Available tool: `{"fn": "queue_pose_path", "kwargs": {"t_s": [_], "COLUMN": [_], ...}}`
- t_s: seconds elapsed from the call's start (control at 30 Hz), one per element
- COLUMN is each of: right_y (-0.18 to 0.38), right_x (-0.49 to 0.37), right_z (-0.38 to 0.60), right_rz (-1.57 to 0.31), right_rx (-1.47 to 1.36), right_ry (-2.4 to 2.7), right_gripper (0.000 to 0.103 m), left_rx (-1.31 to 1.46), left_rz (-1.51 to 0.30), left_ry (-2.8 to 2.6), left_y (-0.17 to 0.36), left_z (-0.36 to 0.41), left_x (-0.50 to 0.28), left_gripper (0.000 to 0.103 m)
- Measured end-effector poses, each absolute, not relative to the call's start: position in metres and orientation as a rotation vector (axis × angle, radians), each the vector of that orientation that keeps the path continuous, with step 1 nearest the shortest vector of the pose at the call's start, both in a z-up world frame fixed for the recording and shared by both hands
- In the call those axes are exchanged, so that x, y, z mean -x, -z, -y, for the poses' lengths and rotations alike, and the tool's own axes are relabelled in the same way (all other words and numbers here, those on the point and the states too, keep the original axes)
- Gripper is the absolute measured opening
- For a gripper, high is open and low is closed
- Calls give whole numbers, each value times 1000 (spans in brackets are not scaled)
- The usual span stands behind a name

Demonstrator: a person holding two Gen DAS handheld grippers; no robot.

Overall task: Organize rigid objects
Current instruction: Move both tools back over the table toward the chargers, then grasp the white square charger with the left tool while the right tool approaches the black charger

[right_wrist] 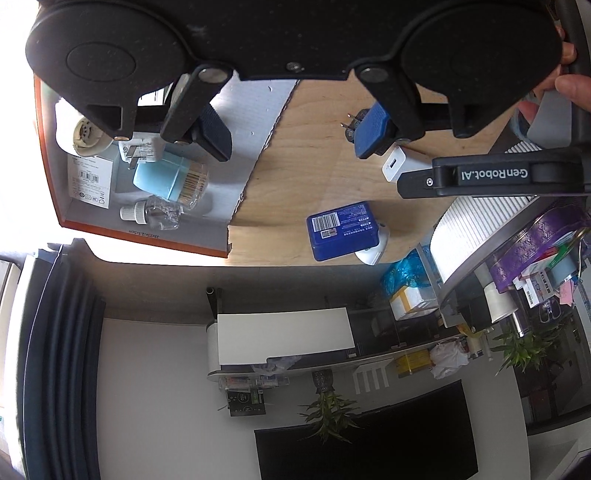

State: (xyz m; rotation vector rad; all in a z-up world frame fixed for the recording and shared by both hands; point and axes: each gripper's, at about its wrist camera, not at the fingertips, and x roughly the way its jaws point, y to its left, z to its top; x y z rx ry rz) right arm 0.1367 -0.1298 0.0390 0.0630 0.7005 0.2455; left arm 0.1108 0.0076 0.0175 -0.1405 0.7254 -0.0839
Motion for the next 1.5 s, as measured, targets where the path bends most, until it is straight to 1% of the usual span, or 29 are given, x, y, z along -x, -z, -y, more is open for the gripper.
{"fn": "queue_pose_path", "kwargs": {"t_s": [0.37, 0.63, 0.73, 0.83, 0.93, 0.97, 1.0, 1.07, 1.3, 1.5], "right_y": [-25, -20, -17, -14, -12, -11, -10, -7, 5, 19], "right_x": [-134, -135, -135, -137, -139, -139, -140, -140, -146, -155], "right_z": [120, 120, 120, 119, 116, 115, 114, 110, 84, 53], "right_rz": [-738, -757, -764, -774, -783, -785, -788, -795, -833, -828], "right_rx": [-61, -66, -67, -68, -65, -64, -63, -62, -92, -196], "right_ry": [-276, -275, -273, -274, -277, -279, -282, -290, -326, -227], "right_gripper": [87, 87, 87, 87, 87, 87, 87, 87, 87, 87], "left_rx": [174, 121, 109, 107, 54, 40, 29, 6, 31, 64], "left_rz": [-775, -788, -780, -767, -751, -741, -730, -714, -712, -690], "left_ry": [-1, 28, 38, 52, 60, 63, 70, 81, 76, 22], "left_y": [17, 41, 47, 52, 56, 56, 56, 56, 50, 33], "left_z": [-49, -52, -50, -48, -43, -42, -41, -40, -51, -70], "left_x": [-108, -136, -144, -150, -156, -156, -157, -157, -148, -130], "left_gripper": [99, 99, 102, 102, 97, 91, 88, 67, 67, 67]}}
